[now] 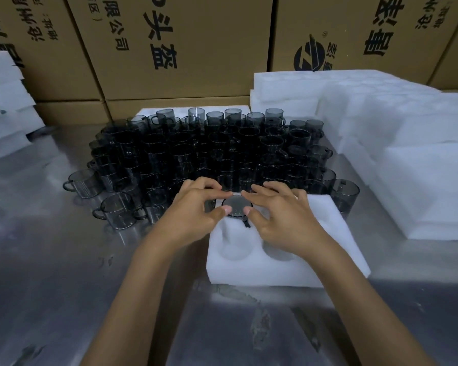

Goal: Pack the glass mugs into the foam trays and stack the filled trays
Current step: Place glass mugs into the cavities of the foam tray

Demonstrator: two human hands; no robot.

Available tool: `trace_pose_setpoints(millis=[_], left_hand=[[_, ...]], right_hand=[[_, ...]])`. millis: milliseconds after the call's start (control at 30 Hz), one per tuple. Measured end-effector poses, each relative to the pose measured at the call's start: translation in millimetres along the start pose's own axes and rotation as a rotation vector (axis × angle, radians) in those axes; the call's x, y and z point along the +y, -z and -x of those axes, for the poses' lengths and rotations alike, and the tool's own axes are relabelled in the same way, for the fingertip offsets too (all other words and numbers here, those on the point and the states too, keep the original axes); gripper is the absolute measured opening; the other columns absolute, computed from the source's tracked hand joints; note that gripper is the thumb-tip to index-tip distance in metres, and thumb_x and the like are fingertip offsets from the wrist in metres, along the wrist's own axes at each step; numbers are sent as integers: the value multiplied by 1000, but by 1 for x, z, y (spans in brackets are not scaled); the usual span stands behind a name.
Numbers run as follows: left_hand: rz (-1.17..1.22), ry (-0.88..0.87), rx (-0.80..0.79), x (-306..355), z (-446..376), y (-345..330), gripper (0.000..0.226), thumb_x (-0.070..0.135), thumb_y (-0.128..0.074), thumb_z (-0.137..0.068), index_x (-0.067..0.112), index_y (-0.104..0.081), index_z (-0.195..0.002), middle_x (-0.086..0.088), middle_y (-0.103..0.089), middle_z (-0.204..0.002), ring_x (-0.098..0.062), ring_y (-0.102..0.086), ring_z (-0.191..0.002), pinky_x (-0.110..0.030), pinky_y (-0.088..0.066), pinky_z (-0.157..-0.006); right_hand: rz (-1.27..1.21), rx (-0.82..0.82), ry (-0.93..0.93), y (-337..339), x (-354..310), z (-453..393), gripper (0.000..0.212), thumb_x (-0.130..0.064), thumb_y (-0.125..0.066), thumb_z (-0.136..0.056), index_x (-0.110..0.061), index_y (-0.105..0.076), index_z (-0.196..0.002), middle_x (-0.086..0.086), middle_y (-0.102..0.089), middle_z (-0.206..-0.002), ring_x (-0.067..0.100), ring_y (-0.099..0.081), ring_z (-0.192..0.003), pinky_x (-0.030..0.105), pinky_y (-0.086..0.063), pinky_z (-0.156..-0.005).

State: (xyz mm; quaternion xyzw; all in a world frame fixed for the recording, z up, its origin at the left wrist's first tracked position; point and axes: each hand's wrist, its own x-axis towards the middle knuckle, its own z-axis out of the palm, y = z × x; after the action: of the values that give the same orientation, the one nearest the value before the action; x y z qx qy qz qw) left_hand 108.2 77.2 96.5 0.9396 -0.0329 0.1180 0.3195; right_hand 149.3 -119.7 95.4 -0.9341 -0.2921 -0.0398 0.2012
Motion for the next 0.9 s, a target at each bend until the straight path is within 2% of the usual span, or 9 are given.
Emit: trace_pose_setpoints(millis=[100,200,333,433,533,633,700,767,900], left_hand=[[-48,-5,-4,2,-1,0,34,32,-64,-94,27,-65,-127,20,-47,-122,-6,-32,-119,-42,-35,-108],[-67,-20,25,4,0,-3,33,29,-62,-95,25,-65,-128,19,-49,-120,-5,-33,-115,-40,-36,-108],[-110,-46,156,10,0,-14,32,21,-59,-92,20,-68,-123,14,-53,-118,-4,-36,-108,-37,-37,-106],[-139,-96,225,17,0,-24,34,17,-58,-93,18,-65,-126,12,-55,-120,-1,-36,-108,-30,-32,-105],[-122,-119,209,18,-1,-29,31,17,-56,-95,18,-67,-124,19,-53,-113,3,-34,-103,-30,-35,-103],[-107,-104,210,15,-5,-29,29,18,-58,-94,20,-70,-120,25,-50,-108,6,-33,-102,-21,-33,-101],[-76,-91,211,15,-6,-28,27,18,-58,-94,21,-70,-119,27,-49,-106,8,-34,-102,-8,-31,-91],[-52,-83,211,14,-6,-29,27,18,-58,-94,21,-70,-118,28,-50,-105,8,-35,-102,-2,-30,-84],[-44,-83,199,12,-5,-31,28,20,-56,-96,21,-68,-121,23,-52,-110,7,-35,-106,-2,-30,-84]], right_hand=[[43,17,-5,-1,2,0,46,-49,-39,-101,-41,-42,-146,-14,-37,-157,6,-19,-143,33,-4,-104],[-5,29,-14,-3,5,-1,45,-51,-40,-100,-44,-44,-144,-17,-38,-155,4,-22,-140,30,-4,-101],[-53,56,-13,-5,8,-1,44,-52,-44,-99,-46,-47,-142,-19,-42,-151,2,-24,-138,22,-2,-92],[-111,86,-16,-5,9,-1,41,-50,-50,-97,-45,-53,-137,-20,-46,-147,1,-28,-137,22,-5,-97],[-400,204,-68,-1,10,-3,31,-33,-62,-95,-34,-65,-126,-16,-58,-134,4,-41,-132,24,-22,-113],[-662,327,-212,10,18,-8,29,-14,-63,-93,-27,-69,-119,-16,-66,-119,6,-57,-116,22,-44,-97],[-592,336,-274,21,28,-16,33,-14,-61,-91,-26,-66,-122,-13,-65,-120,9,-58,-111,24,-46,-92],[-482,324,-298,34,39,-32,36,-17,-61,-91,-24,-63,-126,-8,-64,-126,12,-58,-112,30,-47,-97],[-358,321,-426,47,55,-73,42,-25,-64,-94,-12,-55,-133,4,-64,-125,24,-57,-119,34,-43,-99]])
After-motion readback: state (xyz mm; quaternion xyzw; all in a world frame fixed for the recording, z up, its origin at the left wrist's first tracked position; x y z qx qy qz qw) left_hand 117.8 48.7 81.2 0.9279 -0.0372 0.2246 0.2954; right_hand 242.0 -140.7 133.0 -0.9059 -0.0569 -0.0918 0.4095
